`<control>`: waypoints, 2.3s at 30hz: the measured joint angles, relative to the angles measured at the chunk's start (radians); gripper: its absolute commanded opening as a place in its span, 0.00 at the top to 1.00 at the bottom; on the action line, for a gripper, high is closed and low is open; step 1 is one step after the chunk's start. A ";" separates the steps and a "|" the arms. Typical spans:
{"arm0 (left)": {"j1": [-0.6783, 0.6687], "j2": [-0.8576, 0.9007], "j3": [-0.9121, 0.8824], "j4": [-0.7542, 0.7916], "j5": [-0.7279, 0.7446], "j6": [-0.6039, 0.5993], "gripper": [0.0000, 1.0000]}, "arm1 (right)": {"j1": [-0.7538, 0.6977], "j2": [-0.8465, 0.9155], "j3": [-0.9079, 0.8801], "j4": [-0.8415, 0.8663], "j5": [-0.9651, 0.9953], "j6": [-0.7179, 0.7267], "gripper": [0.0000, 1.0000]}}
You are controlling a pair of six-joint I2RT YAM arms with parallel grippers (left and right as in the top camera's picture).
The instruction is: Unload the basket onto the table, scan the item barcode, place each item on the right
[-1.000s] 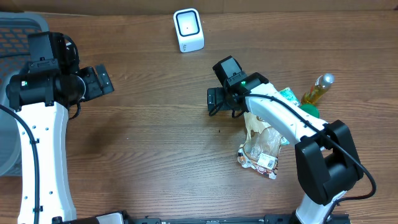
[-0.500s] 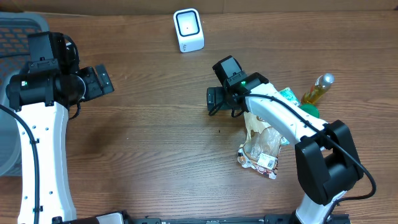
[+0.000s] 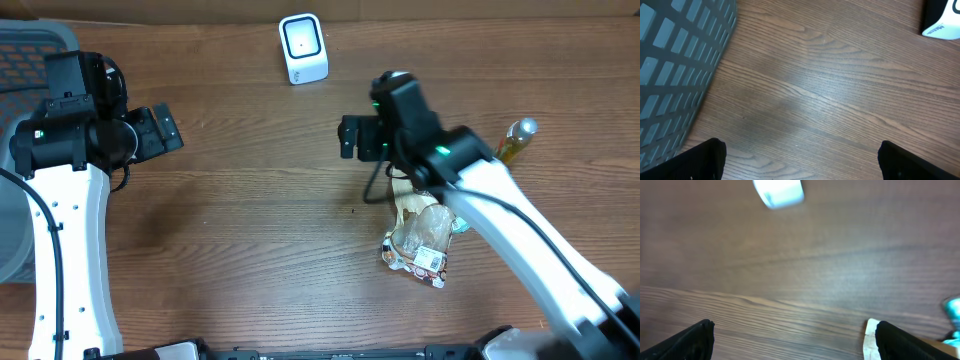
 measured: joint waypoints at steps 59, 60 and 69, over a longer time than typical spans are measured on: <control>0.000 0.000 0.000 0.000 0.000 0.000 0.00 | -0.381 -1.500 -0.948 0.620 0.006 -0.026 0.00; 0.000 0.000 0.000 0.000 0.000 0.000 0.00 | -0.380 -1.500 -0.986 0.718 0.005 -0.026 0.00; 0.000 0.000 0.000 -0.001 0.000 0.000 0.01 | -0.381 -1.501 -1.318 1.371 0.006 -0.026 0.00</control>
